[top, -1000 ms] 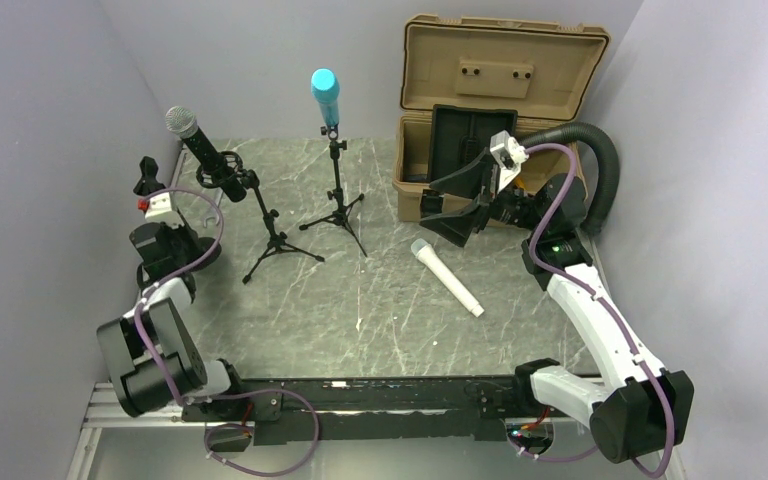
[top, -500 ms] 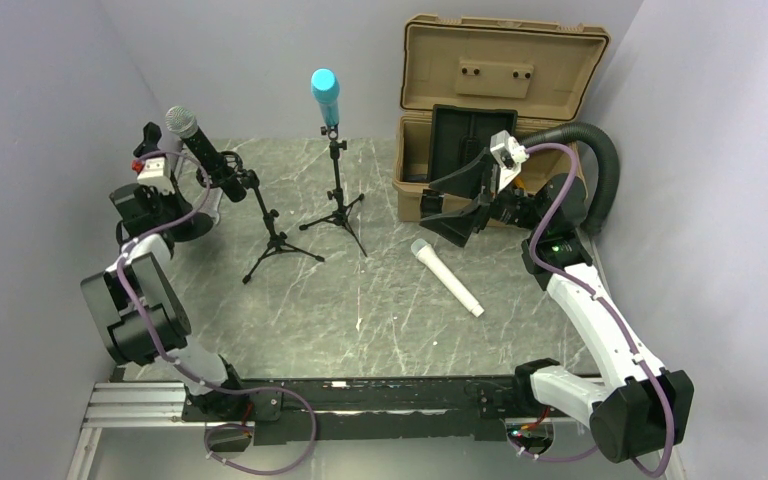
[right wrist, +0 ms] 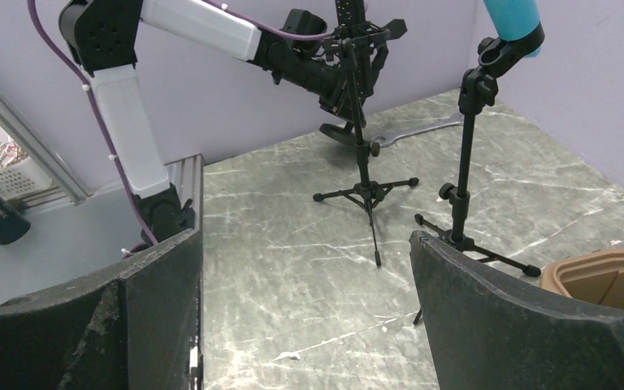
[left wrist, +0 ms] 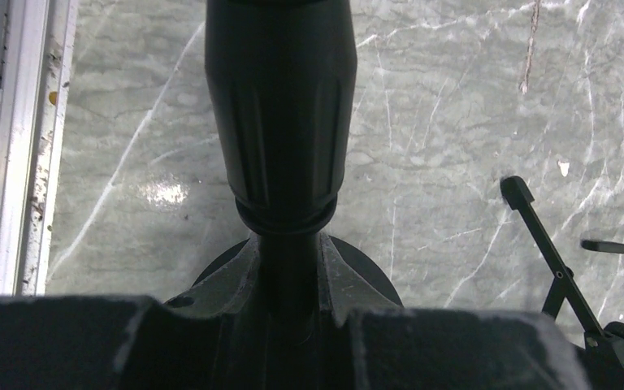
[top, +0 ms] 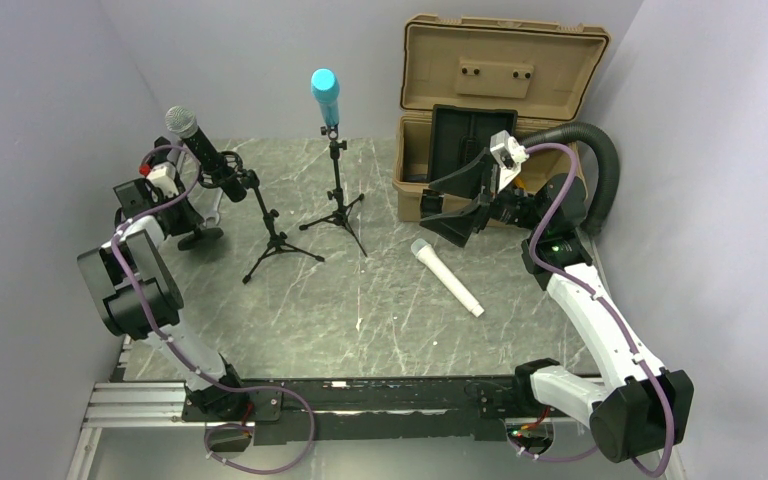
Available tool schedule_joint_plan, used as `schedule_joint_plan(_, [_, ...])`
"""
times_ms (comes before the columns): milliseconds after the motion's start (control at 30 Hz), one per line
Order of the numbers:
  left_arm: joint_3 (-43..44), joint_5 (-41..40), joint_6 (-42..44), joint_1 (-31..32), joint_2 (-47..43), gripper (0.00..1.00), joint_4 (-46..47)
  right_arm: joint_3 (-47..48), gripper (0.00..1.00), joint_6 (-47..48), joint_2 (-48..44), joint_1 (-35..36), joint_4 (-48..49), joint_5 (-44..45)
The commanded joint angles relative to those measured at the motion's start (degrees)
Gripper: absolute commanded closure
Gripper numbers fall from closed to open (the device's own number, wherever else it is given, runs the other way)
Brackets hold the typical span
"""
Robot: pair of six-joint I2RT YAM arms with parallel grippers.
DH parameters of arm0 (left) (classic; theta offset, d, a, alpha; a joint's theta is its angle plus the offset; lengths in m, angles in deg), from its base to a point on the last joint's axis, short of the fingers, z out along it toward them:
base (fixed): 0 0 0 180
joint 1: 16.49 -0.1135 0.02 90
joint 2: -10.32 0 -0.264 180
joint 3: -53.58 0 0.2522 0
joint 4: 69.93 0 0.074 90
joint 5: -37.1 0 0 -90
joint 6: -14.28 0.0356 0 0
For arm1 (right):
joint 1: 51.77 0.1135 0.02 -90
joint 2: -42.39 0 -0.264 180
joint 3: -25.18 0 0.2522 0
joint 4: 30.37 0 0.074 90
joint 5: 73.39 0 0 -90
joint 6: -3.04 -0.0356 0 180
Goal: Remove the microphone from the stand
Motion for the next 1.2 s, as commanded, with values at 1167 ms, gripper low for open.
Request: schedule_joint_plan(1167, [-12.9, 0.07, 1.82, 1.38, -15.46, 0.59, 10.51, -1.21, 0.0, 0.18, -3.14, -0.73, 2.61, -0.41])
